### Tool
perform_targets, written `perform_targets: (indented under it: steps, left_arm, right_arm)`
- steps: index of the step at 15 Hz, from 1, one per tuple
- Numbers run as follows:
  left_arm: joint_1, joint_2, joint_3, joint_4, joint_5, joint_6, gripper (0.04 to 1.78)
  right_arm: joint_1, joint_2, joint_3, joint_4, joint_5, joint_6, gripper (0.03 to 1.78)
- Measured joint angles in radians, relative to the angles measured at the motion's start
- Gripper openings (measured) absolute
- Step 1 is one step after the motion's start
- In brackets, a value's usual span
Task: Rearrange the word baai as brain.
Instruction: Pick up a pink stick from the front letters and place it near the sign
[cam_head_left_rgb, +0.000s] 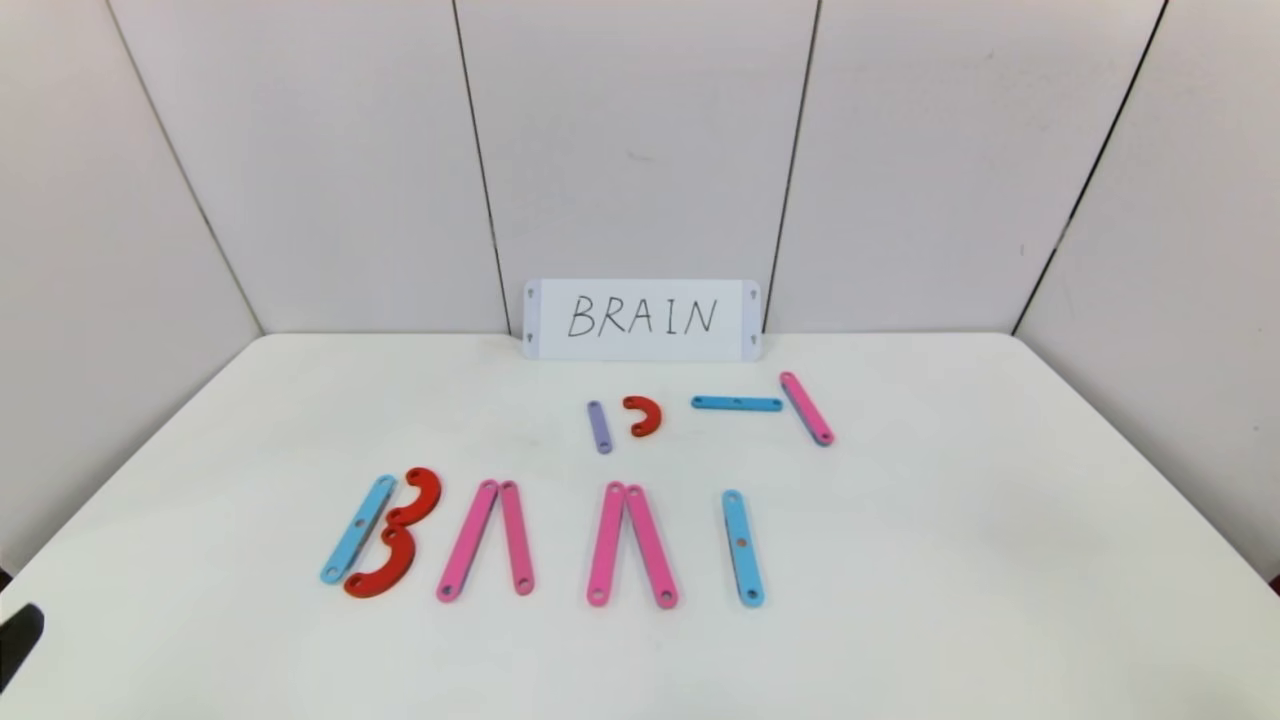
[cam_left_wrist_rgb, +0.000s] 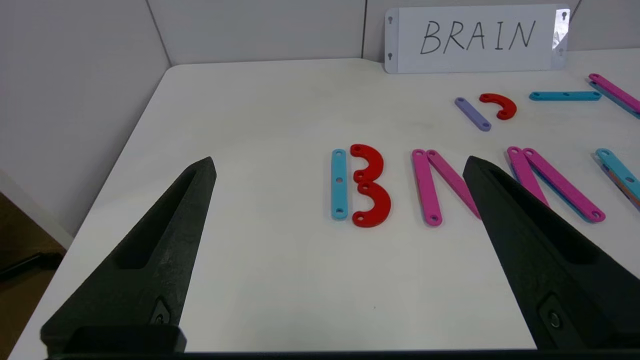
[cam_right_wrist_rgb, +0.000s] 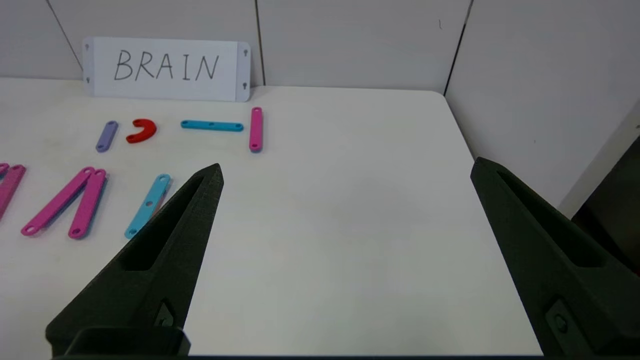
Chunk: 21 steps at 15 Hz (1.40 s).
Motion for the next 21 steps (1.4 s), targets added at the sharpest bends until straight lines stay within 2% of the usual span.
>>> perform_targets:
  steps: [4, 6, 9, 12, 17, 21]
  left_arm:
    - [0.0, 0.275, -0.2, 0.002, -0.094, 0.003, 1.74]
    - [0.0, 0.415, -0.297, 0.008, -0.132, 0.008, 1.74]
    - [-0.017, 0.607, -0.424, 0.023, -0.149, 0.013, 1.74]
    - [-0.102, 0.757, -0.508, 0.106, -0.15, 0.017, 1.74]
    - [-0.21, 0.946, -0.539, 0.138, -0.129, 0.062, 1.74]
    - [-0.256, 1.094, -0.55, 0.136, -0.044, 0.08, 1.74]
  right_arm:
    - [0.003, 0.243, -0.189, 0.0, 0.108, -0.001, 1.73]
    - [0.008, 0.366, -0.276, -0.001, 0.147, 0.0, 1.73]
    - [0.043, 0.544, -0.396, 0.002, 0.16, 0.002, 1.73]
    - [0.116, 0.717, -0.467, -0.005, 0.158, 0.006, 1.73]
    - [0.21, 0.943, -0.493, -0.052, 0.158, 0.007, 1.73]
    - [0.248, 1.076, -0.483, -0.119, 0.158, 0.005, 1.73]
